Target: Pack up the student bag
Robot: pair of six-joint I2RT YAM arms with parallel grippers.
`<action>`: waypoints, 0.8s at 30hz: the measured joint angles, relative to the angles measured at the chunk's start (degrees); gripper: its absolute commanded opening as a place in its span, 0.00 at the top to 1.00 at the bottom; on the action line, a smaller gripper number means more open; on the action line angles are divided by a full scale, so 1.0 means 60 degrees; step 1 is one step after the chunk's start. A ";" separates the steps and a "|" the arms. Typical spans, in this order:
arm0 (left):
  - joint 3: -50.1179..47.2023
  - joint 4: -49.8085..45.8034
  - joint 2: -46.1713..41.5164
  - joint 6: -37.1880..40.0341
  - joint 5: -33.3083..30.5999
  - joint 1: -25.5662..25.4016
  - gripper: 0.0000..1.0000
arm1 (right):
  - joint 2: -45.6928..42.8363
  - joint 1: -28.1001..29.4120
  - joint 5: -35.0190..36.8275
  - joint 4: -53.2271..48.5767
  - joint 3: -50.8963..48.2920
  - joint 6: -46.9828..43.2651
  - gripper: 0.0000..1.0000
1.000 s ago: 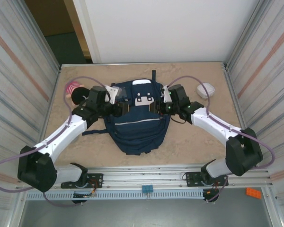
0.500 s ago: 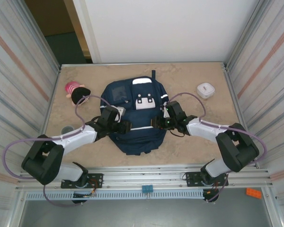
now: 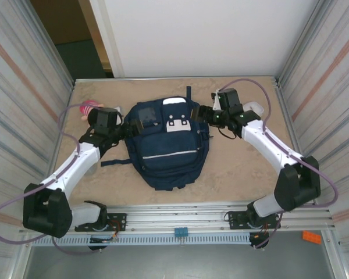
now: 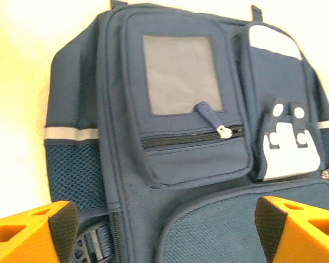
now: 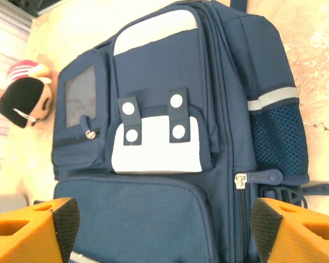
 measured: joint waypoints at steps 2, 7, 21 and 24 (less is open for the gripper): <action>0.0000 -0.0044 0.0521 0.0011 0.0076 0.0073 0.18 | 0.0659 0.0018 0.0040 -0.0015 0.0055 -0.0066 0.20; -0.0153 0.0102 0.2084 0.0036 0.0229 0.0069 0.35 | 0.2244 0.0036 0.0073 0.0062 -0.0488 -0.0084 0.27; 0.0364 0.1927 0.3756 -0.0583 0.0036 -0.1756 0.48 | 0.0863 -0.1239 0.0324 0.1483 -0.3220 0.0259 0.32; 0.0375 0.2098 0.3810 -0.0776 0.0029 -0.2004 0.46 | 0.0572 -0.1523 0.0302 0.1395 -0.3490 0.0120 0.31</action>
